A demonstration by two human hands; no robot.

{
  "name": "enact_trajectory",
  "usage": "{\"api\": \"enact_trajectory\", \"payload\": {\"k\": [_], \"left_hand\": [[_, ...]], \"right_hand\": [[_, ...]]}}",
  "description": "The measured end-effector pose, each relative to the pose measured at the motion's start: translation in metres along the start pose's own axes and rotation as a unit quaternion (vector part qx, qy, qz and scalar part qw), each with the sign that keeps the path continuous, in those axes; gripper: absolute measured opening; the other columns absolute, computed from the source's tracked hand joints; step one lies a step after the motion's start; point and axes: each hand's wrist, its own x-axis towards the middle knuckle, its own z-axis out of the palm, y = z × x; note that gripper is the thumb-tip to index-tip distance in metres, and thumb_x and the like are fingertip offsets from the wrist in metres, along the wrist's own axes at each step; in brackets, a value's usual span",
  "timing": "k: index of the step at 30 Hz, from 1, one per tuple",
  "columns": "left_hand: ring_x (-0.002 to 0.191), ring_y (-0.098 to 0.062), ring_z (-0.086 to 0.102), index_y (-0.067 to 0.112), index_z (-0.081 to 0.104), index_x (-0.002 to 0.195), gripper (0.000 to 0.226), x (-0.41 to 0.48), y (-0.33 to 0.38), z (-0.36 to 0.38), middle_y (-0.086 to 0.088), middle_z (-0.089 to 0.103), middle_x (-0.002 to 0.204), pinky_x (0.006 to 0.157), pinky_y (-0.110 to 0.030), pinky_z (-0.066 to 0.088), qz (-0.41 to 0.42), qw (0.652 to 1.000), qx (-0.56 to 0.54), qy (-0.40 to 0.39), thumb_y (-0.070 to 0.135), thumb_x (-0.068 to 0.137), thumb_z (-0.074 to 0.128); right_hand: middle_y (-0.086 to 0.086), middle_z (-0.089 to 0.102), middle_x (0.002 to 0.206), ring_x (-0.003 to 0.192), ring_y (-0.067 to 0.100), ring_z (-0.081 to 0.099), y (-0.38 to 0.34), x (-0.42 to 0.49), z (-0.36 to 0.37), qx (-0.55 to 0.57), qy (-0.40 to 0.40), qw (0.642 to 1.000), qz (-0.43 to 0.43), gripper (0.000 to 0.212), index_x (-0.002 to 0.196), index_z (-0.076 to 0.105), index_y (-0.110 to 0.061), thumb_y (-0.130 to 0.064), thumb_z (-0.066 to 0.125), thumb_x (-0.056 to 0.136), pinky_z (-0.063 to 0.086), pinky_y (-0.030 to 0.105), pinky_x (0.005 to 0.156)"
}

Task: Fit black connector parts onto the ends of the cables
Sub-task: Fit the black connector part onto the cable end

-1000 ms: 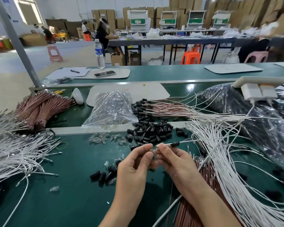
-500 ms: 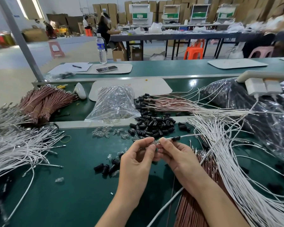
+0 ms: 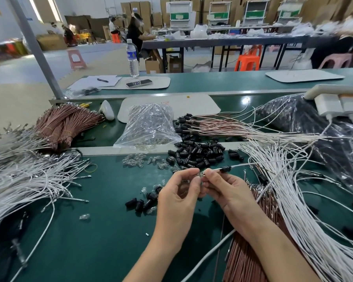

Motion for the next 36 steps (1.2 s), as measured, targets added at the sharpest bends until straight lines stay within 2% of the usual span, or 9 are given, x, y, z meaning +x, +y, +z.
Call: {"api": "enact_trajectory", "payload": {"k": [9,12,16,23,27,32,36], "left_hand": [[0.088,-0.013,0.075,0.027,0.07,0.107,0.019,0.0,-0.001,-0.006,0.005,0.077,0.096,0.079,-0.02,0.057,0.026,0.998,0.05,-0.014,0.011,0.097,0.066],[0.088,-0.013,0.075,0.024,0.07,0.108,0.019,0.001,-0.001,-0.008,0.006,0.076,0.096,0.078,-0.018,0.057,0.032,0.998,0.057,-0.02,0.009,0.097,0.066],[0.087,-0.013,0.075,0.023,0.072,0.107,0.02,0.001,-0.002,-0.009,0.005,0.077,0.096,0.078,-0.018,0.057,0.031,0.998,0.053,-0.021,0.007,0.096,0.067],[0.097,-0.011,0.072,0.03,0.072,0.11,0.024,0.003,-0.008,-0.009,0.011,0.074,0.102,0.08,-0.019,0.057,0.075,0.991,0.106,-0.016,0.011,0.097,0.067],[0.098,-0.008,0.07,0.032,0.066,0.121,0.029,0.005,-0.012,-0.011,0.014,0.07,0.105,0.083,-0.023,0.057,0.125,0.974,0.185,-0.03,0.015,0.096,0.068],[0.096,-0.009,0.068,0.03,0.063,0.116,0.025,0.006,-0.013,-0.017,0.017,0.063,0.104,0.08,-0.029,0.057,0.178,0.947,0.262,-0.043,0.014,0.097,0.067],[0.094,-0.009,0.067,0.03,0.062,0.114,0.02,0.006,-0.011,-0.018,0.018,0.062,0.103,0.079,-0.03,0.057,0.189,0.942,0.275,-0.04,0.019,0.098,0.066]], "right_hand": [[0.019,0.072,0.09,0.083,0.025,0.07,0.003,0.0,-0.001,-0.013,0.003,1.0,-0.016,0.035,0.086,0.081,-0.008,-0.037,0.083,0.068,0.06,0.028,0.077],[0.019,0.072,0.091,0.086,0.028,0.07,0.005,0.001,-0.001,-0.025,-0.006,0.999,-0.025,0.043,0.089,0.08,-0.008,-0.044,0.089,0.066,0.06,0.032,0.081],[0.017,0.072,0.089,0.083,0.025,0.071,0.006,0.001,-0.002,-0.022,-0.018,0.999,-0.029,0.056,0.09,0.08,-0.008,-0.052,0.094,0.059,0.059,0.03,0.08],[0.015,0.074,0.084,0.078,0.022,0.073,0.004,-0.002,0.002,-0.015,-0.033,0.999,-0.026,0.034,0.088,0.081,-0.009,-0.039,0.084,0.072,0.059,0.026,0.075],[0.013,0.077,0.092,0.087,0.02,0.075,0.0,-0.004,0.003,-0.013,-0.04,0.999,-0.017,0.026,0.088,0.082,-0.01,-0.034,0.078,0.077,0.058,0.022,0.076],[0.013,0.075,0.089,0.085,0.017,0.072,-0.001,-0.005,0.004,-0.034,-0.035,0.999,0.002,0.032,0.087,0.082,-0.011,-0.038,0.08,0.071,0.057,0.022,0.078],[0.013,0.074,0.088,0.082,0.017,0.07,-0.002,-0.004,0.005,-0.022,-0.037,0.999,0.016,0.034,0.087,0.082,-0.01,-0.039,0.081,0.07,0.058,0.023,0.077]]}}
